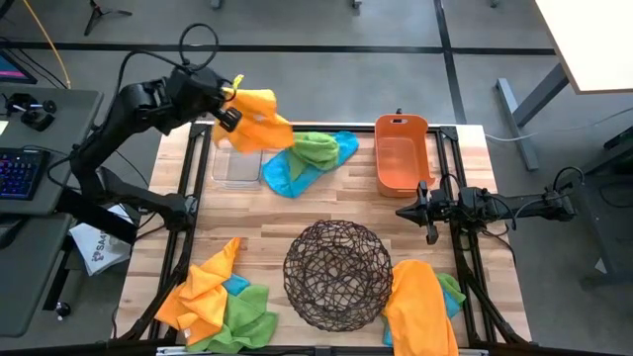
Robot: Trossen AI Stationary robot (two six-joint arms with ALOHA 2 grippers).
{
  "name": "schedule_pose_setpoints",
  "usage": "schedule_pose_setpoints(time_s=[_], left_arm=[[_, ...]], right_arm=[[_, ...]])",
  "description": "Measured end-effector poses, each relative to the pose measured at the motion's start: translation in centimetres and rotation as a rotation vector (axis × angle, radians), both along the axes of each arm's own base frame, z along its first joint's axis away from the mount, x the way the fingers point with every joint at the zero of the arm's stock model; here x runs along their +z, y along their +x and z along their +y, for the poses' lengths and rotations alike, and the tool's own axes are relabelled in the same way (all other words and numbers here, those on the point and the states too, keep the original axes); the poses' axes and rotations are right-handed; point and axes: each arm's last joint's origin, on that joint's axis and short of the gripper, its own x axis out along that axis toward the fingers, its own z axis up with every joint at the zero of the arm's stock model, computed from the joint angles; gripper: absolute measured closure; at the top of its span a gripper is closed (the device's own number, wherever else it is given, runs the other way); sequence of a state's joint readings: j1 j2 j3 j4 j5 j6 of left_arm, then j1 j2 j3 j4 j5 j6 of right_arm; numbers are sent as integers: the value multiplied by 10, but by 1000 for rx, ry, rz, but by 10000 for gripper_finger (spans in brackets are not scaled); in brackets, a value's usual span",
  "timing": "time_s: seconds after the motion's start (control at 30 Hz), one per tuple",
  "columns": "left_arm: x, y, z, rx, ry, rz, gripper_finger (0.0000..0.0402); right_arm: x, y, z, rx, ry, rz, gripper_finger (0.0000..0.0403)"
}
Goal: Sort microfiber towel by color & place in baskets
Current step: Put the top orange towel into the transparent bin
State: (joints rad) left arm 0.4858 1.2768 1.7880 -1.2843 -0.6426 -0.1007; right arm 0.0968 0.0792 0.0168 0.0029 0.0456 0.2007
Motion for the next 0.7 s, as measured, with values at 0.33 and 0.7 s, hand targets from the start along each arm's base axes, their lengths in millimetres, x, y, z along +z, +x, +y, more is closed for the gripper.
schedule_pose_setpoints(time_s=[0.33, 0.7], left_arm=[[-25, -7, 4, 124, -135, 34, 401], [-103, 41, 23, -52, -313, -121, 401]], right_arm=[[0, 0, 0, 0, 0, 0, 402], [0, 0, 0, 0, 0, 0, 402]])
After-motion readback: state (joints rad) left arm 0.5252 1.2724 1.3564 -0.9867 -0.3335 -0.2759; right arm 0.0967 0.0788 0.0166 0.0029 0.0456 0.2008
